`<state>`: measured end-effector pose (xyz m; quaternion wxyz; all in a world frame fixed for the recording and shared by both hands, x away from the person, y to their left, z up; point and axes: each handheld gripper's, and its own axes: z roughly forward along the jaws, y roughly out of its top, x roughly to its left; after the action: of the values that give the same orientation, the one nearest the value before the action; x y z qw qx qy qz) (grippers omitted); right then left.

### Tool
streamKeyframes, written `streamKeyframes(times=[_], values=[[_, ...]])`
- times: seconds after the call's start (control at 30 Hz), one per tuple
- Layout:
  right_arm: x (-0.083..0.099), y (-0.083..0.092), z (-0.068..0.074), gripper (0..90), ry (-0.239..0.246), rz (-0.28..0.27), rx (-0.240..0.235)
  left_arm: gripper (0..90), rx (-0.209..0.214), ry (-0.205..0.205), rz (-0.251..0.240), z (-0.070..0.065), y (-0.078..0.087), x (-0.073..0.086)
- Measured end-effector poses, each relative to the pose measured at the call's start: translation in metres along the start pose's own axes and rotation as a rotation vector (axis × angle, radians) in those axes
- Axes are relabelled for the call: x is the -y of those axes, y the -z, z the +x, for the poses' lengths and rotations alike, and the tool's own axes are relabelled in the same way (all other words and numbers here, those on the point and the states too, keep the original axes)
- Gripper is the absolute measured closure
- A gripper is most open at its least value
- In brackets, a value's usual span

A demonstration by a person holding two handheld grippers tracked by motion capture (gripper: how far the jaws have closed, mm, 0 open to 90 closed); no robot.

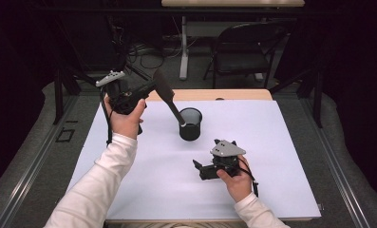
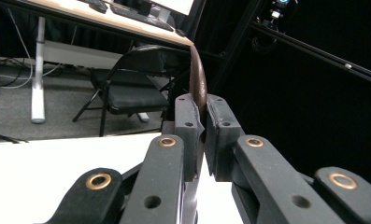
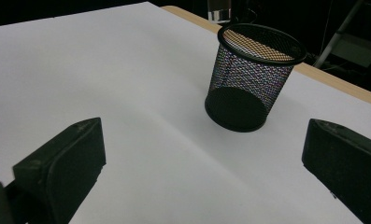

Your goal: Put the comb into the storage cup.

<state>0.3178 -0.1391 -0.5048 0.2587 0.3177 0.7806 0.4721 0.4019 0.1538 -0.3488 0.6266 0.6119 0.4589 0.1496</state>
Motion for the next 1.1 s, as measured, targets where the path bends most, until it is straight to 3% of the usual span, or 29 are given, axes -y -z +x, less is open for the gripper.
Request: streamKeyframes(times=[1.1], values=[[0.001, 0.0, -0.001, 0.0, 0.0, 0.003, 0.005, 84.6, -0.088, 0.047, -0.034, 0.017, -0.03, 0.003]])
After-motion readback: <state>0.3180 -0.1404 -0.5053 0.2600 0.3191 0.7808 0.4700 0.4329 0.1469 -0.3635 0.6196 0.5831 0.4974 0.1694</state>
